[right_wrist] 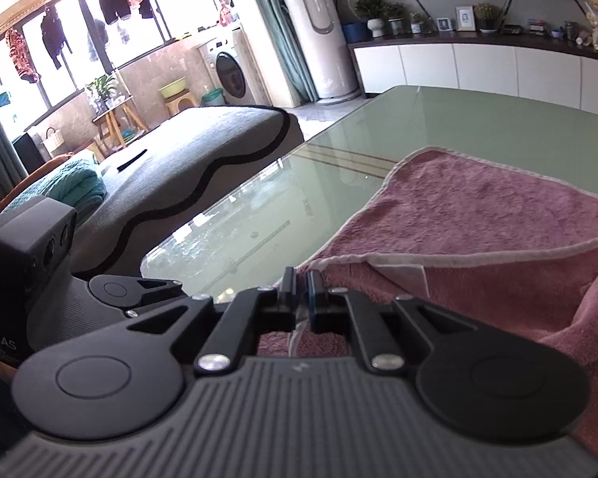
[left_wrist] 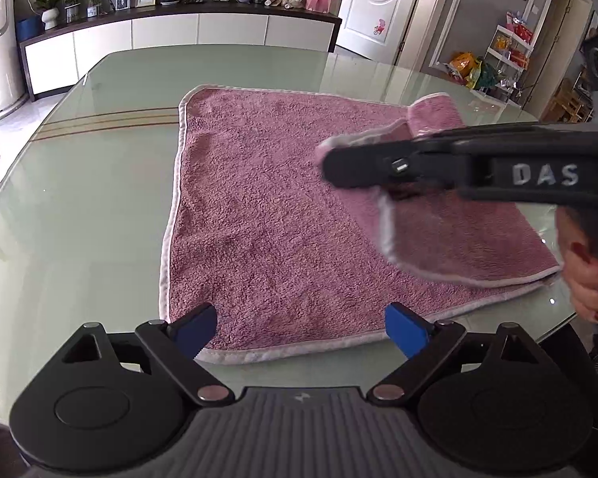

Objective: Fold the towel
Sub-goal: 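Lift the grasped towel corner with the right tool and fold it across the towel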

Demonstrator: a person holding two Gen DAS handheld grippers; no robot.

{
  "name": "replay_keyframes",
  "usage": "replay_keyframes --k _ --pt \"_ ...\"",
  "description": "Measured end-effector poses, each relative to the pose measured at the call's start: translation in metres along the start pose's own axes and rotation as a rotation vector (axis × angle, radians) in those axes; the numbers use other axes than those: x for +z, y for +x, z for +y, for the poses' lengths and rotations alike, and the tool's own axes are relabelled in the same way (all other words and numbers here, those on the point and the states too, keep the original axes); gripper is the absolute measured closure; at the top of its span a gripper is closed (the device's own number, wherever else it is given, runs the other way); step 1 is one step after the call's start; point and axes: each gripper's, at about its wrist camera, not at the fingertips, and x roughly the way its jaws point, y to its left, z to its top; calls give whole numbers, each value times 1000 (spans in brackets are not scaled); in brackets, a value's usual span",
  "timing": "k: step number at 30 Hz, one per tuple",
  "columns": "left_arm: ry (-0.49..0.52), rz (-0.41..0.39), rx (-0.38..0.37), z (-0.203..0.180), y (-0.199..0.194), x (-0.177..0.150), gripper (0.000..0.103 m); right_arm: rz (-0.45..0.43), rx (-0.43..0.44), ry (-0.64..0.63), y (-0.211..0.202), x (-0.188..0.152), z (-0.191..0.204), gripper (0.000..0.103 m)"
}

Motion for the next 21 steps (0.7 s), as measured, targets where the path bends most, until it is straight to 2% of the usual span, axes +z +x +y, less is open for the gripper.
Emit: replay_keyframes --k 7,11,18,20,21 --pt "-16 -6 -25 10 3 -2 10 80 57 -38 34 -1 23 97" --pt "-20 -13 -27 12 6 -2 10 141 62 6 52 -2 18 97" --pt "-24 -7 -25 15 9 0 10 187 86 54 64 1 14 96" --pt "-19 1 -18 14 11 0 10 208 88 50 65 1 14 88" --pt "-15 5 -14 13 12 0 10 208 90 55 65 1 14 74"
